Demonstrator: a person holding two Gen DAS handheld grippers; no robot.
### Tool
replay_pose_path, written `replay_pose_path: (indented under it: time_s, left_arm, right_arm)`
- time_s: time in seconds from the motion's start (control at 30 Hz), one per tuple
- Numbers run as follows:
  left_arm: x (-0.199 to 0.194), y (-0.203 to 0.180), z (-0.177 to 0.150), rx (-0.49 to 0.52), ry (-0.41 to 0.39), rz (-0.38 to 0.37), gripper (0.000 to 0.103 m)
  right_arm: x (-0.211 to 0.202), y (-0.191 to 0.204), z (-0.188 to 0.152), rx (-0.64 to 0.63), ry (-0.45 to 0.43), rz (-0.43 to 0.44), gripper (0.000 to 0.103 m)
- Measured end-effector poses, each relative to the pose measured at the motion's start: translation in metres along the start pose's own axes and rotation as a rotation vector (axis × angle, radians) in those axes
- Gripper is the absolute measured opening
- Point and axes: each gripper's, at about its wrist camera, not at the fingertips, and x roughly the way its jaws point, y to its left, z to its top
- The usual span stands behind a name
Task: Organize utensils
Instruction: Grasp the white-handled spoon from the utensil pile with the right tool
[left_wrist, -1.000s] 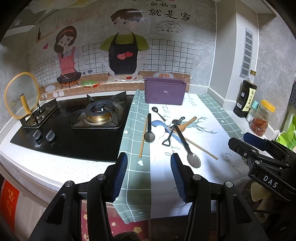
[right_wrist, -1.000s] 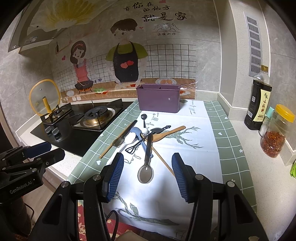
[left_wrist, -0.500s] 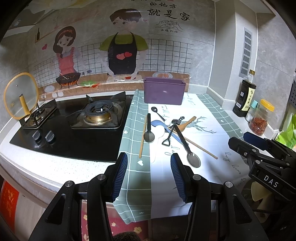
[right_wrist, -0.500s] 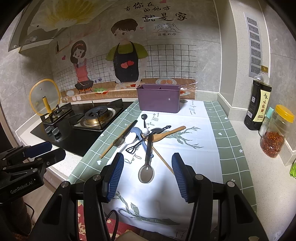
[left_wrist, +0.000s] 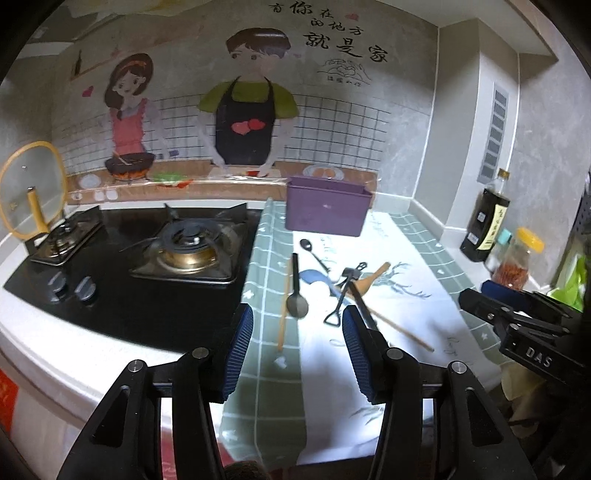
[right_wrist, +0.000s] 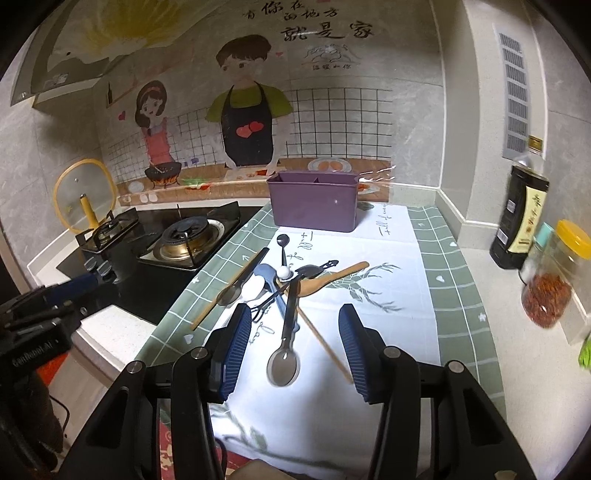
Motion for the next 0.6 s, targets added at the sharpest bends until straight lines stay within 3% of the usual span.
replay_pose_path:
  time_s: [0.1, 0.23, 0.43, 0.6]
  left_arm:
    - [0.014, -0.002, 0.003, 0.019, 0.059, -0.034, 0.052]
    - [0.038, -0.015, -0.004, 0.023, 0.128, -0.100, 0.052]
    - [0.077, -0.047, -0.007, 0.018, 0.195, -0.107, 0.052]
    - [0.108, -0.060, 0.000, -0.053, 0.263, -0.083, 0.046]
  right_arm:
    - [0.012, -0.008, 0.009, -0.005, 0.034, 0.007, 0.042]
    - [0.020, -0.020, 0.017, -0.051, 0.045, -0.059, 0.038]
    - [0.024, -0.045, 0.032, -0.104, 0.026, -0.109, 0.038]
    - [0.046, -0.071, 0.029, -0.084, 0.086, -0.041, 0.038]
